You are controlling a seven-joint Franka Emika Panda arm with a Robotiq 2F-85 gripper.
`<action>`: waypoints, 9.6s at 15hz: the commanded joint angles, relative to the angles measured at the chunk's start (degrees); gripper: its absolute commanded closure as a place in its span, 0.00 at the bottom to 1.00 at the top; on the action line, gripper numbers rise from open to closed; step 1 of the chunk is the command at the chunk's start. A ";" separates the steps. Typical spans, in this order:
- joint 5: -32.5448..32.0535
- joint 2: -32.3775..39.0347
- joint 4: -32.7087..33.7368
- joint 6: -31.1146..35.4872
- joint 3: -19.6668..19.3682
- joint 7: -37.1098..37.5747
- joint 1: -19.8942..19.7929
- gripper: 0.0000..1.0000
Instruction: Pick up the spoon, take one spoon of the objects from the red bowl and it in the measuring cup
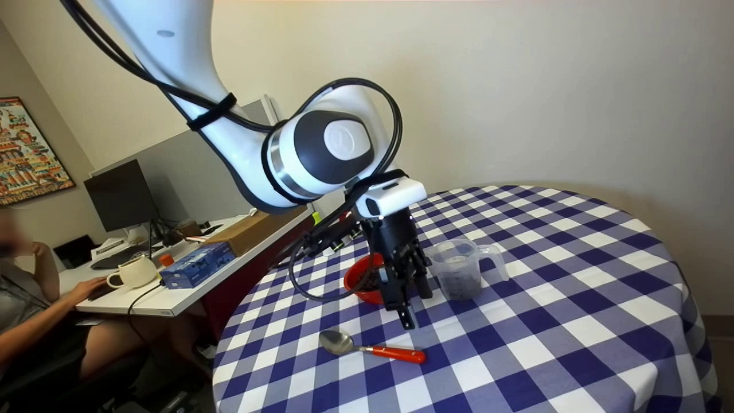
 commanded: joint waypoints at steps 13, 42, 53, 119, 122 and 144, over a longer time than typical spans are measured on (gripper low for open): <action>2.58 4.51 -2.39 3.72 -4.73 -2.22 5.14 0.36; -11.70 -6.13 0.90 4.31 -20.35 12.82 22.79 0.92; -22.02 -8.24 6.19 -2.82 -12.75 17.63 17.61 0.93; -71.19 4.97 17.78 -30.60 14.61 66.46 7.04 0.93; -68.92 4.86 17.87 -29.34 14.67 64.28 6.38 0.93; -40.13 5.32 24.46 -27.82 9.72 43.70 2.53 0.93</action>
